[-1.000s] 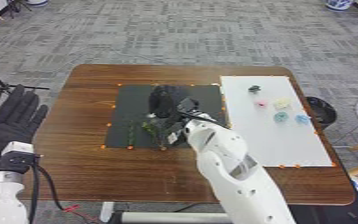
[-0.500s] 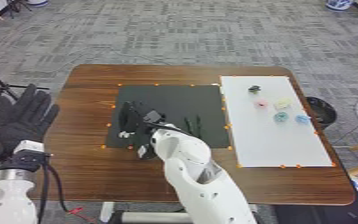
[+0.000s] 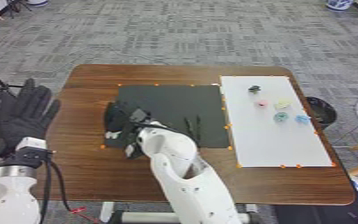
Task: Arrange flowers
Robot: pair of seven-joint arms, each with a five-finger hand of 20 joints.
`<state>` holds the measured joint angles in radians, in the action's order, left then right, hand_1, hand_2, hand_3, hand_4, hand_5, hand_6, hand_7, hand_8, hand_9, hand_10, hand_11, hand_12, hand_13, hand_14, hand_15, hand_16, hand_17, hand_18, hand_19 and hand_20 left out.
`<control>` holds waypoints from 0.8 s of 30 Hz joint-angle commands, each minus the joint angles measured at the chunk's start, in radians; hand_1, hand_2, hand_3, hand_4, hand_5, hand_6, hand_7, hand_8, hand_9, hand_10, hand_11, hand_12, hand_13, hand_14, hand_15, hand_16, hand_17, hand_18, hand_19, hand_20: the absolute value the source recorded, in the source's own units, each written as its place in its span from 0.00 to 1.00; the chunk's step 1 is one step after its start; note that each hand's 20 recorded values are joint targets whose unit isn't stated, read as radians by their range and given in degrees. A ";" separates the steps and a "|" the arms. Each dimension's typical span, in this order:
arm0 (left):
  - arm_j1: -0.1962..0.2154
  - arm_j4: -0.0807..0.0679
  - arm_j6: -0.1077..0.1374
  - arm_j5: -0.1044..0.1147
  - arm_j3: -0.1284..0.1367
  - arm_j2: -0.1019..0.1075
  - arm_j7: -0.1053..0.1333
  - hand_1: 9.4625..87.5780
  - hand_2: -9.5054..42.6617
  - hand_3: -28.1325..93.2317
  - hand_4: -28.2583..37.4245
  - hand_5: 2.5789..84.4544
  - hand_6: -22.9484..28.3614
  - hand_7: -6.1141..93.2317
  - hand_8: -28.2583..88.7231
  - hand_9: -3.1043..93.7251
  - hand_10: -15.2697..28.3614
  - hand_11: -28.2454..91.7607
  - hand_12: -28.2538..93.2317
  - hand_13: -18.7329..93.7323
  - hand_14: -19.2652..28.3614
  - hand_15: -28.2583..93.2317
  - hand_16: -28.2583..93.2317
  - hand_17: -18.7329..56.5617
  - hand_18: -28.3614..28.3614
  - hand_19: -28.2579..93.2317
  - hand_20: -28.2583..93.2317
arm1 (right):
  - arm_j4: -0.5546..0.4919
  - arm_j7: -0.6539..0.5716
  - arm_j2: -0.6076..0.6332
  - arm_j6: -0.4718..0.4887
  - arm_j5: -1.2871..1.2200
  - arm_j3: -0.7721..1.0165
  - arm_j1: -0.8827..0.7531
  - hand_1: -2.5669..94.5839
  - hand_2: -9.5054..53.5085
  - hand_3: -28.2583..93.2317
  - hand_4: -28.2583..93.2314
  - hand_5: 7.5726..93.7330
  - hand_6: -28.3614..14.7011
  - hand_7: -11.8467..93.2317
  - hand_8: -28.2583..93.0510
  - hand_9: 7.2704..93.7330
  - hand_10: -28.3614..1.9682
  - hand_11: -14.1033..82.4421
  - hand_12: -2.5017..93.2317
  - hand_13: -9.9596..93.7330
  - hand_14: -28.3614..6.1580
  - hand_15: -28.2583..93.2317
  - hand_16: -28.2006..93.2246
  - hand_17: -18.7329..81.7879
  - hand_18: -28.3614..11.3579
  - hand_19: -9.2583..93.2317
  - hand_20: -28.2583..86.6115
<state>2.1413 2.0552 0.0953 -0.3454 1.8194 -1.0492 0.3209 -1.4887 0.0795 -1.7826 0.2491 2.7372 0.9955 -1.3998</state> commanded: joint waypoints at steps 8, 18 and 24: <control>-0.046 -0.011 -0.038 0.001 -0.020 0.021 0.025 0.21 0.51 0.70 0.00 0.37 0.46 0.10 0.15 0.36 0.41 0.28 0.26 0.38 0.40 0.29 0.15 0.29 0.64 0.38 0.30 | 0.066 0.067 -0.079 -0.029 0.146 0.031 0.048 0.55 0.00 1.00 0.01 0.96 0.72 0.26 0.34 0.96 0.65 0.24 0.50 0.84 0.64 0.84 0.60 0.54 0.18 0.85 0.63; -0.059 -0.018 -0.047 0.002 -0.028 0.025 0.018 0.20 0.51 0.70 0.00 0.38 0.48 0.10 0.16 0.35 0.42 0.30 0.26 0.38 0.40 0.30 0.14 0.29 0.63 0.39 0.31 | 0.065 0.052 -0.076 -0.030 0.181 0.032 0.046 0.56 0.00 1.00 0.00 0.86 0.69 0.27 0.29 0.90 0.64 0.24 0.48 0.82 0.62 0.85 0.59 0.52 0.18 0.84 0.63; -0.067 -0.023 -0.059 -0.002 -0.030 0.025 0.013 0.19 0.50 0.73 0.00 0.38 0.51 0.10 0.16 0.35 0.46 0.31 0.27 0.38 0.43 0.31 0.14 0.27 0.64 0.40 0.31 | 0.065 0.051 -0.063 -0.001 0.218 0.035 0.040 0.58 0.00 0.95 0.00 0.80 0.68 0.30 0.24 0.85 0.64 0.25 0.47 0.80 0.61 0.85 0.59 0.51 0.19 0.83 0.63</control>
<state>2.0828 2.0391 0.0593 -0.3450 1.7933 -1.0265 0.3403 -1.4253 0.1053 -1.8529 0.2354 2.9003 1.0265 -1.3539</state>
